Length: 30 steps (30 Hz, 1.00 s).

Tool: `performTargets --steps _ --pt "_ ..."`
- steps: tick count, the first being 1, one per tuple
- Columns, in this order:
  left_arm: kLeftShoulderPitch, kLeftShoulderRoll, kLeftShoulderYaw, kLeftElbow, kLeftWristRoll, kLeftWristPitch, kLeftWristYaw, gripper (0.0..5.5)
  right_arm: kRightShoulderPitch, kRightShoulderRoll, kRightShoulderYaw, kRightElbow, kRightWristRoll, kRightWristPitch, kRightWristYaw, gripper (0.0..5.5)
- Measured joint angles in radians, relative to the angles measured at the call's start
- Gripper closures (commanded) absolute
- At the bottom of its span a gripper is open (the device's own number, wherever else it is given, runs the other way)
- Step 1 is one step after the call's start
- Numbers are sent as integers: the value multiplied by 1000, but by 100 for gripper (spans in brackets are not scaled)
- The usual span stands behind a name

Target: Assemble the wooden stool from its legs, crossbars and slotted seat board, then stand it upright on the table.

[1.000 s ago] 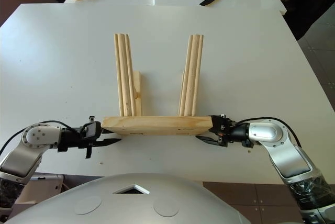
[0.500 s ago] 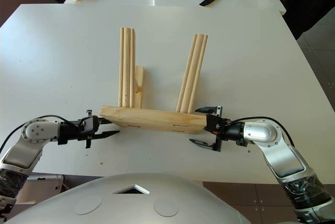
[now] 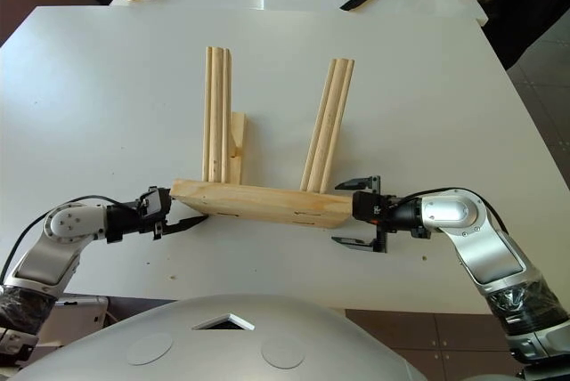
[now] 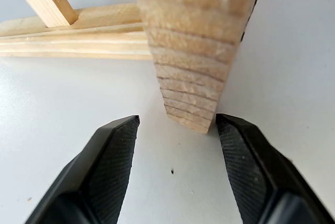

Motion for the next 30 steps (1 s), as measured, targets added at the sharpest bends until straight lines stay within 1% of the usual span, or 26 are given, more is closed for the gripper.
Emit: performTargets --steps 3,5,6,8,11,17,25,30 --pt "-20 -21 -20 5 -3 17 -1 277 -6 0 3 6 -4 -13 0 10" --pt "-22 -21 -21 9 -12 24 -6 297 -6 0 3 8 -4 -17 -2 10" --pt "-22 -20 -22 11 -15 24 -11 308 -6 0 3 9 -4 -18 -2 10" --pt "-20 -18 -23 15 -23 24 -26 351 -12 1 5 17 -6 -30 -3 10" --pt "-18 -15 -24 17 -33 32 -42 390 -27 2 7 31 -13 -38 -3 10" --pt "-18 -1 -20 13 -42 47 -69 405 -32 7 6 30 -17 -27 -8 10" --pt "-15 5 -16 -3 -58 72 -80 415 5 7 5 -24 37 73 26 10" --pt "-22 4 -16 -1 -57 72 -87 416 5 16 5 -29 40 96 25 82"
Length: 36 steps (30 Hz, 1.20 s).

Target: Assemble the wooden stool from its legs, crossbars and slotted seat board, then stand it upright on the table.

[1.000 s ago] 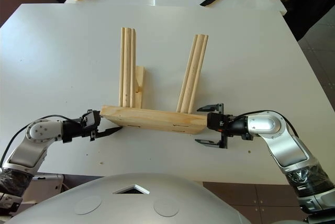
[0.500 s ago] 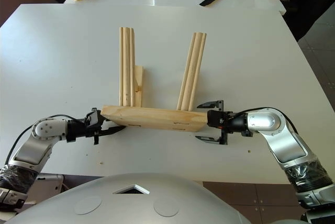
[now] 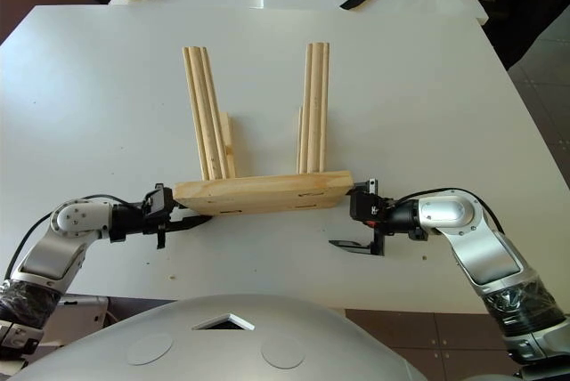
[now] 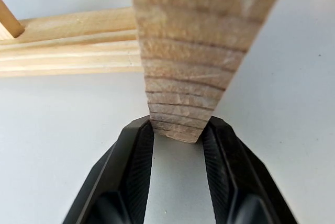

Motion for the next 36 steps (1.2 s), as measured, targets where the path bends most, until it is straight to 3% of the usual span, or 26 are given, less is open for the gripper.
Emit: performTargets --steps 4,19,36 --pt "-13 2 -3 5 3 -2 -19 416 0 4 -5 -6 0 15 -5 142" --pt "-19 67 -10 -31 2 -8 -130 421 6 19 -22 -14 -1 31 -37 145" --pt "-19 59 -17 -23 17 -31 -132 421 31 -9 -27 -58 47 65 27 397"
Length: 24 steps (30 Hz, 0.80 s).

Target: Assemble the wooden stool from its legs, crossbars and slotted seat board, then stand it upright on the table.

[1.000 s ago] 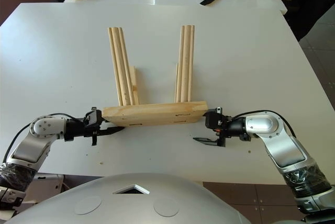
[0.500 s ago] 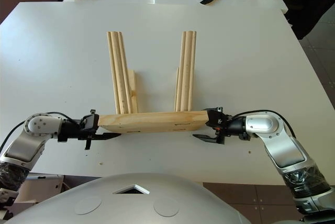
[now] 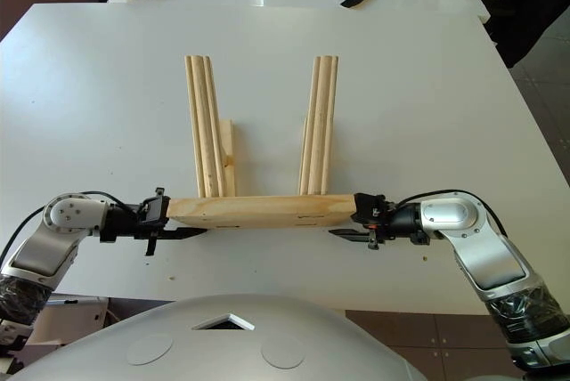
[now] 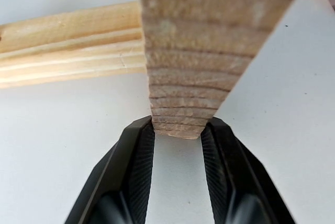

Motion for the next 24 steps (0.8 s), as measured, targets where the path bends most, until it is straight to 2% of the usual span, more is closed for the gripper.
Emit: performTargets --steps 1,9,14,17,24 --pt "0 -1 0 1 0 -2 0 421 0 0 0 0 0 0 -1 413" --pt "7 -11 7 0 0 -2 6 421 6 -3 -6 -7 0 4 4 414" --pt "71 -26 42 -80 9 40 75 421 35 -16 -46 -72 13 74 -3 414" --pt "120 -19 80 -194 -2 109 109 421 72 -57 -113 -154 60 135 6 414" --pt "203 58 271 -524 -186 410 153 421 118 -166 -359 -362 319 423 34 414"
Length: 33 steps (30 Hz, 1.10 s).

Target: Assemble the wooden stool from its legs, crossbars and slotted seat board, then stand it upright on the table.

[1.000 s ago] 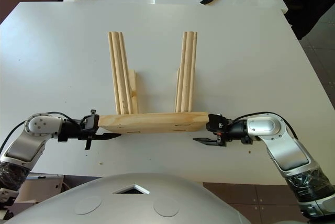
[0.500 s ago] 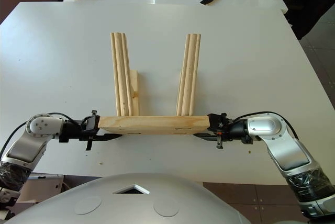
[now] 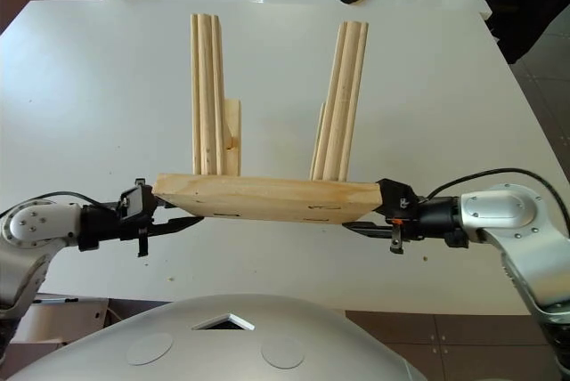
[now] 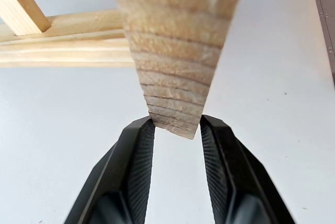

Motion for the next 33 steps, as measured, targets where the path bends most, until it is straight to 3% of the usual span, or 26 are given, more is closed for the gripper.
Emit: performTargets --steps 6,14,24,33 --pt "38 87 132 -152 -222 266 0 421 -14 -109 -171 -30 262 233 65 414" --pt "27 243 264 -161 -646 551 9 420 -93 -329 -255 72 661 538 93 414" --pt "-47 604 342 46 -1298 769 69 420 -120 -639 -253 259 1109 786 110 414" --pt "-161 948 313 255 -1442 879 -152 420 -46 -904 -166 288 1324 765 229 414"
